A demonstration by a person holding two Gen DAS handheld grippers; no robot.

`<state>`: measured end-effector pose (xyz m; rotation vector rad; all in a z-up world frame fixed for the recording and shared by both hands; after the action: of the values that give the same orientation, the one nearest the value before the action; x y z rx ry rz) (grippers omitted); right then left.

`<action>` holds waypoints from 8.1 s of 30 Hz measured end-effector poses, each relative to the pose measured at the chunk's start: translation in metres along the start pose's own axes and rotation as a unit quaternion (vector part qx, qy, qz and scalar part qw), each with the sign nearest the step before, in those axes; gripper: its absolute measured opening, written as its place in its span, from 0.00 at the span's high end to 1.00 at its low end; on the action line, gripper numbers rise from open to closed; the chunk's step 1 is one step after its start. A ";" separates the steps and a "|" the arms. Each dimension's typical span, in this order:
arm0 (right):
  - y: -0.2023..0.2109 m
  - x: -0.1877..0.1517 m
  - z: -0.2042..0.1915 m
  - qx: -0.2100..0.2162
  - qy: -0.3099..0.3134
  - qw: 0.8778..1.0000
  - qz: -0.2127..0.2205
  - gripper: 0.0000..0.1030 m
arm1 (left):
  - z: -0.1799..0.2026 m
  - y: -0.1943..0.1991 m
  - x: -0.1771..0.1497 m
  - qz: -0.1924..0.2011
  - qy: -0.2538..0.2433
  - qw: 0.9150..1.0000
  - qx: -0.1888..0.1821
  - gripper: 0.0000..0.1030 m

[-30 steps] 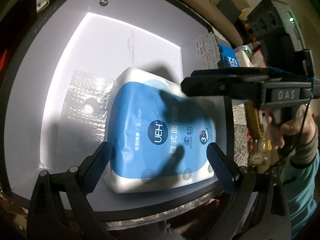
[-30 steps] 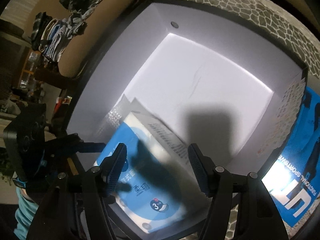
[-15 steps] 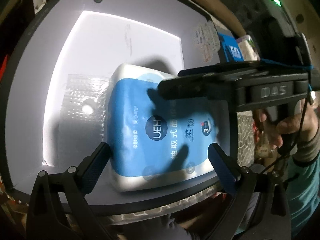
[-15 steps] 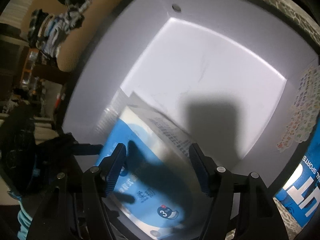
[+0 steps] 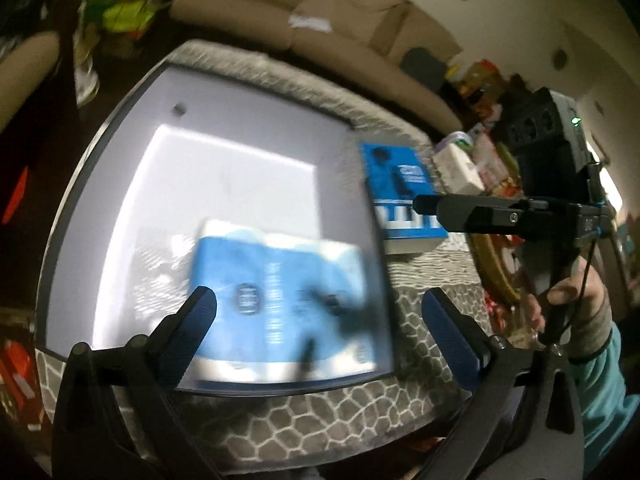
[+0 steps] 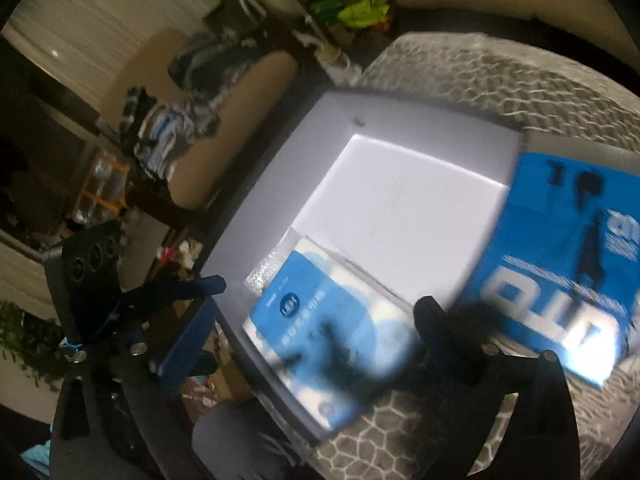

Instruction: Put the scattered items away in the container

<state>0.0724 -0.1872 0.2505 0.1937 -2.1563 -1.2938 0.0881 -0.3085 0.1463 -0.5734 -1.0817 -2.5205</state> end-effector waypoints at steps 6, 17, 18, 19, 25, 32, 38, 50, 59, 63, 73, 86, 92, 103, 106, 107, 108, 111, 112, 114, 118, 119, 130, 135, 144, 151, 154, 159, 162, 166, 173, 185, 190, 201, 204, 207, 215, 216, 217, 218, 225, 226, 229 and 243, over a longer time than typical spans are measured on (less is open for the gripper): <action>0.041 -0.043 0.031 -0.048 -0.026 0.998 0.040 0.00 | 0.041 -0.006 -0.013 0.013 -0.021 0.999 0.032 0.00; 0.064 -0.104 0.040 -0.115 -0.019 0.990 0.078 0.00 | 0.077 -0.024 -0.042 0.005 -0.030 0.995 0.097 0.00; 0.066 -0.108 0.041 -0.121 -0.019 0.989 0.081 0.00 | 0.081 -0.025 -0.044 0.005 -0.032 0.994 0.101 0.00; 0.067 -0.112 0.043 -0.125 -0.020 0.988 0.084 0.00 | 0.087 -0.028 -0.046 0.007 -0.036 0.994 0.105 0.00; 0.081 -0.135 0.061 -0.141 -0.037 0.985 0.096 0.00 | 0.113 -0.043 -0.053 0.006 -0.046 0.993 0.107 0.00; 0.101 -0.153 0.086 -0.169 -0.055 0.977 0.120 0.00 | 0.143 -0.066 -0.055 0.020 -0.064 0.991 0.116 0.00; 0.118 -0.167 0.113 -0.200 -0.076 0.967 0.141 0.00 | 0.161 -0.095 -0.055 0.018 -0.084 0.989 0.122 0.00; 0.132 -0.182 0.171 -0.247 -0.126 0.946 0.168 0.00 | 0.180 -0.153 -0.052 0.004 -0.111 0.985 0.133 0.00; 0.134 -0.193 0.241 -0.240 -0.195 0.937 0.163 0.00 | 0.174 -0.194 -0.046 0.009 -0.114 0.989 0.098 0.00; 0.131 -0.197 0.277 -0.215 -0.246 0.931 0.162 0.00 | 0.175 -0.218 -0.048 -0.008 -0.140 0.986 0.087 0.00; 0.109 -0.184 0.336 -0.159 -0.327 0.919 0.154 0.00 | 0.208 -0.288 -0.036 -0.043 -0.264 0.957 0.109 0.00; 0.117 -0.186 0.352 -0.142 -0.342 0.915 0.159 0.00 | 0.218 -0.374 0.024 -0.094 -0.337 0.923 0.162 0.00; 0.117 -0.188 0.355 -0.142 -0.340 0.917 0.156 0.00 | 0.202 -0.381 0.030 -0.106 -0.351 0.916 0.162 0.00; 0.110 -0.183 0.349 -0.129 -0.331 0.923 0.146 0.00 | 0.204 -0.427 0.028 -0.251 -0.361 0.883 0.162 0.00; 0.113 -0.185 0.352 -0.129 -0.335 0.921 0.148 0.00 | 0.207 -0.442 0.021 -0.263 -0.378 0.866 0.196 0.00; 0.115 -0.186 0.354 -0.129 -0.338 0.920 0.150 0.00 | 0.207 -0.444 0.021 -0.260 -0.379 0.865 0.203 0.00; 0.116 -0.187 0.355 -0.129 -0.340 0.919 0.151 0.00 | 0.207 -0.447 0.019 -0.256 -0.380 0.865 0.205 0.01; 0.118 -0.189 0.358 -0.127 -0.344 0.918 0.153 0.00 | 0.199 -0.454 0.022 -0.251 -0.345 0.878 0.216 0.28; 0.118 -0.190 0.358 -0.126 -0.344 0.918 0.152 0.00 | 0.197 -0.453 0.024 -0.245 -0.337 0.884 0.214 0.29; 0.117 -0.190 0.359 -0.127 -0.342 0.919 0.149 0.00 | 0.197 -0.447 0.027 -0.229 -0.319 0.899 0.192 0.30; 0.113 -0.191 0.361 -0.113 -0.344 0.921 0.143 0.00 | 0.203 -0.424 0.034 -0.193 -0.260 0.937 0.131 0.30; 0.112 -0.191 0.362 -0.102 -0.346 0.922 0.143 0.00 | 0.206 -0.418 0.035 -0.185 -0.245 0.945 0.111 0.30; 0.100 -0.182 0.340 0.036 -0.322 0.934 0.153 0.00 | 0.228 -0.335 0.017 -0.116 -0.175 0.978 -0.014 0.33; 0.113 -0.183 0.320 -0.049 -0.234 0.957 0.163 0.00 | 0.208 -0.294 0.032 -0.092 -0.100 0.990 -0.044 0.33; 0.109 -0.169 0.182 -0.110 0.022 0.973 0.204 0.00 | 0.215 -0.218 0.046 -0.096 -0.099 0.990 -0.022 0.33; 0.099 -0.148 0.115 -0.090 0.071 0.966 0.233 0.00 | 0.218 -0.164 0.042 -0.106 -0.085 0.991 -0.021 0.33; 0.094 -0.142 0.099 -0.059 0.073 0.968 0.234 0.01 | 0.216 -0.140 0.039 -0.108 -0.076 0.991 -0.023 0.33; 0.090 -0.116 0.058 -0.021 0.069 0.973 0.219 0.29 | 0.203 -0.099 0.043 -0.099 -0.068 0.993 -0.007 0.32; 0.088 -0.097 0.030 -0.011 0.074 0.975 0.211 0.30 | 0.189 -0.067 0.053 -0.084 -0.053 0.995 -0.005 0.32; 0.081 -0.063 -0.003 0.057 0.033 0.979 0.194 0.31 | 0.170 -0.013 0.068 -0.049 -0.046 0.998 -0.002 0.30; 0.018 -0.008 -0.066 0.125 -0.028 0.982 0.139 0.31 | 0.095 0.058 0.093 -0.005 -0.014 0.999 0.052 0.27; -0.122 0.021 -0.123 0.125 -0.064 0.990 0.027 0.31 | -0.053 0.050 0.077 -0.050 0.047 0.991 0.112 0.29; -0.153 0.019 -0.132 0.090 -0.030 0.995 -0.002 0.30 | -0.089 0.037 0.063 -0.079 0.055 0.988 0.122 0.29; -0.165 0.014 -0.136 0.034 0.013 0.999 -0.015 0.29 | -0.102 0.016 0.051 -0.109 0.033 0.981 0.160 0.31; -0.163 0.012 -0.136 0.031 0.015 0.999 -0.021 0.29 | -0.100 0.012 0.053 -0.112 0.031 0.980 0.160 0.31; -0.162 0.012 -0.135 0.027 0.019 0.999 -0.020 0.28 | -0.099 0.006 0.054 -0.114 0.028 0.979 0.168 0.30; -0.152 0.008 -0.132 -0.001 0.057 0.998 -0.032 0.28 | -0.106 -0.019 0.055 -0.126 0.043 0.976 0.169 0.16; -0.148 0.008 -0.132 -0.010 0.066 0.997 -0.031 0.28 | -0.106 -0.021 0.056 -0.125 0.043 0.977 0.168 0.15; -0.143 0.008 -0.130 -0.019 0.077 0.996 -0.029 0.28 | -0.106 -0.022 0.057 -0.123 0.043 0.977 0.167 0.15; -0.137 0.008 -0.128 -0.023 0.086 0.996 -0.028 0.27 | -0.106 -0.023 0.058 -0.121 0.039 0.977 0.171 0.15; -0.100 0.027 -0.085 -0.016 0.066 0.998 0.005 0.18 | -0.113 -0.009 0.065 -0.083 0.074 0.986 0.122 0.13; -0.102 0.029 -0.083 -0.019 0.066 0.998 0.003 0.17 | -0.117 -0.005 0.066 -0.076 0.086 0.987 0.112 0.14; -0.110 0.041 -0.080 -0.012 0.064 0.998 -0.005 0.15 | -0.123 0.009 0.066 -0.053 0.112 0.989 0.078 0.15; -0.163 0.105 -0.066 -0.043 0.038 0.998 0.003 0.16 | -0.125 0.089 0.046 0.070 0.141 0.987 -0.024 0.01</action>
<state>-0.0033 -0.3641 0.1803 0.1980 -2.0318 -1.3509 0.0595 -0.4663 0.1437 -0.2820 -0.8481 -2.4185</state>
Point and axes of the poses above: each gripper's, at about its wrist camera, not at the fingertips, and y roughly against the way its jaws point, z to its right, x to its top, the point moved 1 cm from there along -y, roughly the way its jaws point, and after that the axes turned 14 degrees about -x, right-handed, at the moved point
